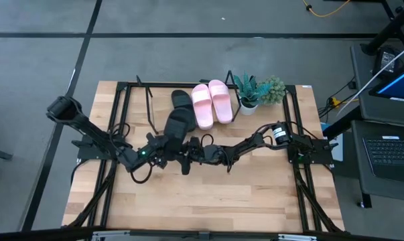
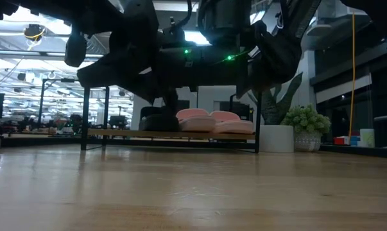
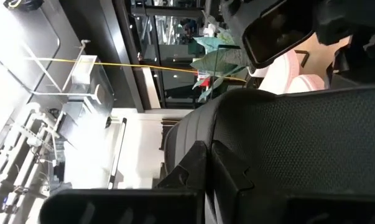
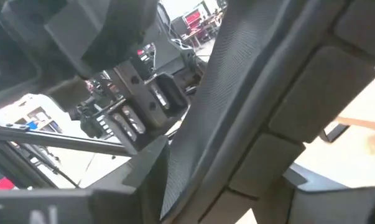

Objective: Pick and place slides into the shelf
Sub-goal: Put the black slide on the shelf

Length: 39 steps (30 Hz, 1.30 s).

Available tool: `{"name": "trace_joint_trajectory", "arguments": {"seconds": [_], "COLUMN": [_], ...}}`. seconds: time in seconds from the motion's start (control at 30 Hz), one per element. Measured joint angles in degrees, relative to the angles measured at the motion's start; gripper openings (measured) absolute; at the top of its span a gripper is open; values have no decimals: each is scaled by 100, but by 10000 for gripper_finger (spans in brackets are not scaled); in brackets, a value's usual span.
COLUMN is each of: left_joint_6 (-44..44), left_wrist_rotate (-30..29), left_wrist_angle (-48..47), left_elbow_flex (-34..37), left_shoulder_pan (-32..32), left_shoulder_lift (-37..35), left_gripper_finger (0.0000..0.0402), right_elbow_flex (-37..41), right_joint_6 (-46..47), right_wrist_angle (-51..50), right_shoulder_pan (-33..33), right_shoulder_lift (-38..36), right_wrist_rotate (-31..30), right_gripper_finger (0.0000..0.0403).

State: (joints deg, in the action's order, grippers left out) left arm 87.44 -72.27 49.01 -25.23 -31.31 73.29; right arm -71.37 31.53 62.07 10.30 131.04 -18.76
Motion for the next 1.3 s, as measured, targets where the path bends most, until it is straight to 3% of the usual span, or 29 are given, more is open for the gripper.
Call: {"name": "trace_joint_trajectory", "arguments": {"seconds": [0.33, 0.6, 0.73, 0.87, 1.07, 1.3], "left_joint_6": [168, 174, 164, -3, -157, -1331], "left_wrist_rotate": [-36, -24, -13, -47, -77, -400], "left_wrist_angle": [-110, -152, -153, -164, -426, -2290], "left_elbow_flex": [-67, -87, -87, -265, -972, -1814], "left_shoulder_pan": [164, 288, 504, 747, 959, 1342], "left_shoulder_lift": [-640, -715, -714, -712, -701, -699], "left_gripper_finger": [0, 0, 0, 0, 0, 0], "right_elbow_flex": [-14, 4, 4, 4, 4, 4], "right_joint_6": [-242, -525, -542, -912, -1433, -1765], "right_wrist_angle": [-15, -138, -458, -658, -738, -1063], "right_shoulder_pan": [120, 286, 317, 345, 344, 341], "right_shoulder_lift": [-14, 7, 7, 9, 11, 11], "right_wrist_rotate": [-35, -5, 369, 541, 548, 548], "right_gripper_finger": [188, 189, 184, 139, 15, 5]}}
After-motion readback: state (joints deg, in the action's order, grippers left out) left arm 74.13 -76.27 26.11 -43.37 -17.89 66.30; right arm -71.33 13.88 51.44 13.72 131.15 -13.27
